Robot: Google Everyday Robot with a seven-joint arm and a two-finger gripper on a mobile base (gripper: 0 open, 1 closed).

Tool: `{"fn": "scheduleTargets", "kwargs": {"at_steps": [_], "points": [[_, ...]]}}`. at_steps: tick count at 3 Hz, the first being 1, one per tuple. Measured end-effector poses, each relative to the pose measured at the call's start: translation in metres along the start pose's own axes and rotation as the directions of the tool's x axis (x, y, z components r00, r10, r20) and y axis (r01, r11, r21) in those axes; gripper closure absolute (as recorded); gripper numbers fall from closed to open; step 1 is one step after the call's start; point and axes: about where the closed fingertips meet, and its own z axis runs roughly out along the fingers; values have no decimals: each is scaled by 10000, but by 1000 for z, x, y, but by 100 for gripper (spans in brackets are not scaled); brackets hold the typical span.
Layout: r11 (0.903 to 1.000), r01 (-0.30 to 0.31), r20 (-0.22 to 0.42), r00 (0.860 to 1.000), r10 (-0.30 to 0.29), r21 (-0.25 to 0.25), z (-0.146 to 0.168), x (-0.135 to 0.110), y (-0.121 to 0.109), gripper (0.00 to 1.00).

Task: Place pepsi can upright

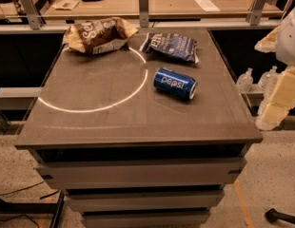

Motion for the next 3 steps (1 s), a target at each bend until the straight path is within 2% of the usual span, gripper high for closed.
{"fn": "scheduleTargets", "kwargs": {"at_steps": [2, 3], "points": [[9999, -70, 143, 9999, 72, -114, -1, -5, -4, 0], [9961, -701, 502, 9961, 729, -541, 6, -16, -16, 0]]}}
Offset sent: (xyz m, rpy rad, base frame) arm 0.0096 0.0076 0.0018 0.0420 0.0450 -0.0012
